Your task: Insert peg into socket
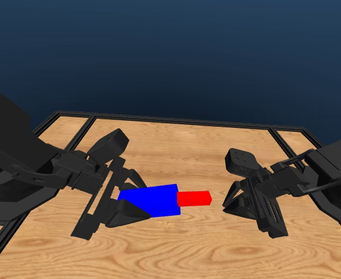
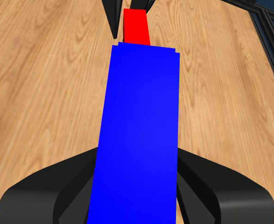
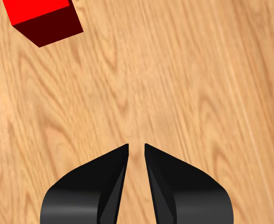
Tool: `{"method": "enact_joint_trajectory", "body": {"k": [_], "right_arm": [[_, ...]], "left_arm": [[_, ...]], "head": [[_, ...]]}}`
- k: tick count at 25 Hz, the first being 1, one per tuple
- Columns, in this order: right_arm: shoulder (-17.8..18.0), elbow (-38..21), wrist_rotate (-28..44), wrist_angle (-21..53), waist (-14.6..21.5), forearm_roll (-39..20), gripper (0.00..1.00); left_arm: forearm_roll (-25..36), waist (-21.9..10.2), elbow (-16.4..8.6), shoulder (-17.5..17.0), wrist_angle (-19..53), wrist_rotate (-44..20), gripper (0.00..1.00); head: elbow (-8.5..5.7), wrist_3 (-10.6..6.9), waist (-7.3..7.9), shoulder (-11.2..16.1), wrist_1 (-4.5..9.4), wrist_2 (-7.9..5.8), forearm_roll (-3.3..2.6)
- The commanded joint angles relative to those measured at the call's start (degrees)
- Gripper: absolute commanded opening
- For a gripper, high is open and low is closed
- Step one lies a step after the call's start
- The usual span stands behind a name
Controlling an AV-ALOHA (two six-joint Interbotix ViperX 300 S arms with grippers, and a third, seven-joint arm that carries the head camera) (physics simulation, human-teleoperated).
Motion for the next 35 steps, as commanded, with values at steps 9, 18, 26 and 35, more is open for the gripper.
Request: {"method": "enact_joint_trajectory", "body": {"k": [9,18,26,35], "right_arm": [[-2.50,-9.20,-1.57,-0.42,-0.25,-5.84,0.00],[4.49,-16.51,-5.28,-6.14,0.45,-3.81,0.00],[7.82,-20.10,-8.68,-8.35,0.25,-1.72,0.00],[4.22,-11.15,-6.41,-12.83,-1.08,1.06,0.00]], "left_arm": [[-0.13,0.19,-1.95,0.28,-0.25,0.14,0.00],[0.95,0.48,-1.80,-0.14,1.41,-0.40,0.00],[1.05,-0.07,-1.81,-0.22,0.32,-0.60,0.00],[0.32,0.10,-1.54,-0.40,0.64,-1.29,0.00]], "head": [[-0.85,-0.32,-1.20,-0.66,-0.37,0.30,-0.15],[-0.83,-0.16,-0.69,-0.61,-0.19,0.47,0.01],[-0.85,-0.14,-0.36,-0.54,-0.16,0.49,0.09],[-0.97,0.08,-0.39,-0.73,-0.48,0.67,0.12]]}}
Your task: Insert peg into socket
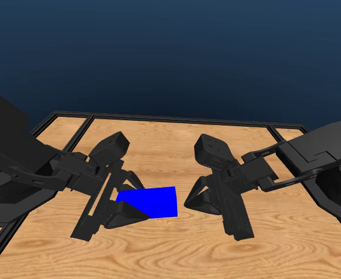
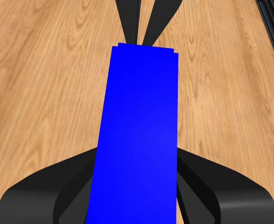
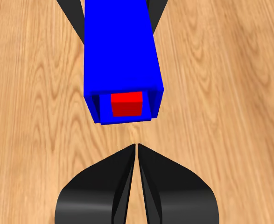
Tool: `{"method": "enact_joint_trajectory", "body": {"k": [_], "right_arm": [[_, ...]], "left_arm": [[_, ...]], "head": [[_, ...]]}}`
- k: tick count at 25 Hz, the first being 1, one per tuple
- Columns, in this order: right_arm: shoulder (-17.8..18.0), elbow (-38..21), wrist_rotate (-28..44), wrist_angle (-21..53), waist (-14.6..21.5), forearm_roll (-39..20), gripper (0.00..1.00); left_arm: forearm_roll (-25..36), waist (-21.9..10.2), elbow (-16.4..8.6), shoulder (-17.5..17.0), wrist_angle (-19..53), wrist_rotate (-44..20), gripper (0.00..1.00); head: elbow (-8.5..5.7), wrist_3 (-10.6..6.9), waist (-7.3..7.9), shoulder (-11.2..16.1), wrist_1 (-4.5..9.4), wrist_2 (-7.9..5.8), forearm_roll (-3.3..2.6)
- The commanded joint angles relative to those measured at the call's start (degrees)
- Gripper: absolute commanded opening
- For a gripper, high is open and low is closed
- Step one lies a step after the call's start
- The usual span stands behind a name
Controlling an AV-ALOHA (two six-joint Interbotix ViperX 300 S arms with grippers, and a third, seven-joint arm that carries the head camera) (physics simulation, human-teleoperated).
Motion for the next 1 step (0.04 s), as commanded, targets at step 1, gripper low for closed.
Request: {"method": "enact_joint_trajectory", "body": {"k": [1], "right_arm": [[-4.57,4.86,1.49,-10.52,-0.21,2.93,0.00]], "left_arm": [[-0.50,-0.48,-0.83,-1.64,-1.60,-0.42,0.00]], "head": [[-1.04,0.30,-0.18,-0.81,-0.89,0.08,0.01]]}}
